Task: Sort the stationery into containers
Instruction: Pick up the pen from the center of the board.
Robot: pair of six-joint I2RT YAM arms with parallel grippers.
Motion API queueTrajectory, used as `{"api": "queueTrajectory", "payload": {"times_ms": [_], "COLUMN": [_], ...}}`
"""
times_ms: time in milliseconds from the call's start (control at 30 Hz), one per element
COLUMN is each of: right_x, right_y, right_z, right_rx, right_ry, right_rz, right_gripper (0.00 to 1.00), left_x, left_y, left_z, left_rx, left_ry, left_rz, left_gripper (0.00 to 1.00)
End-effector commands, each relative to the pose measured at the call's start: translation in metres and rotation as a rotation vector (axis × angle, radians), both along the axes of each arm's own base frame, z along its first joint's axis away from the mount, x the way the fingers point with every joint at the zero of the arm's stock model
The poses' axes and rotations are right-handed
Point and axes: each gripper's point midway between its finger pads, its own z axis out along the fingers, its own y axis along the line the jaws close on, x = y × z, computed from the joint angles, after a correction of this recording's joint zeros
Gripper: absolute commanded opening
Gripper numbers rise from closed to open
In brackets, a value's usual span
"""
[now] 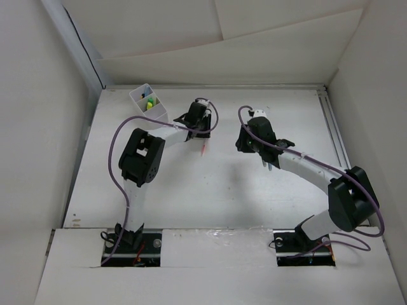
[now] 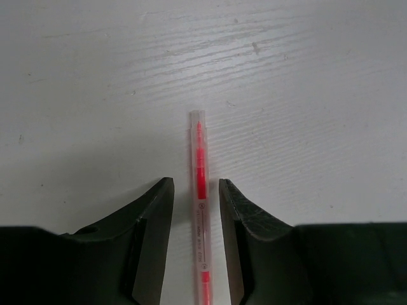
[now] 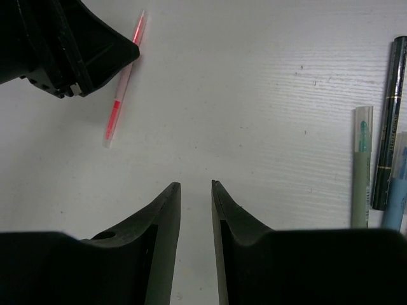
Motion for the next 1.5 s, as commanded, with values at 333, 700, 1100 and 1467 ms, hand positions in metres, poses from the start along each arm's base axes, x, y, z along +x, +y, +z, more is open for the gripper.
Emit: {"api": "queueTrajectory", "payload": {"times_ms": [333, 700, 1100, 1467], "right_x": [0.007, 0.005, -0.001, -0.004], "right_y": [0.007, 0.004, 0.004, -0.001], "right_z": [0.017, 0.03, 0.034, 0.044], "right_rx": [0.036, 0.056, 0.074, 0.082], "right_ry": [-0.068, -0.093, -0.099, -0.132], "right_rz": [0.015, 0.014, 0.032, 0.018], "right_gripper": [0.32, 0.32, 0.32, 0.32], "left_x": [0.025, 0.02, 0.02, 0.041], "left_y": [0.009, 0.013, 0.014, 0.058], "left_z": [0.0, -0.013, 0.009, 0.143], "left_rx": [0.117, 0.229, 0.177, -0.244], "left_ry": [-0.034, -0.048, -0.071, -0.208], "left_rz": [0.054, 0.083, 0.145, 0.345], "left_gripper": [0.2, 0.23, 0.0, 0.0]}}
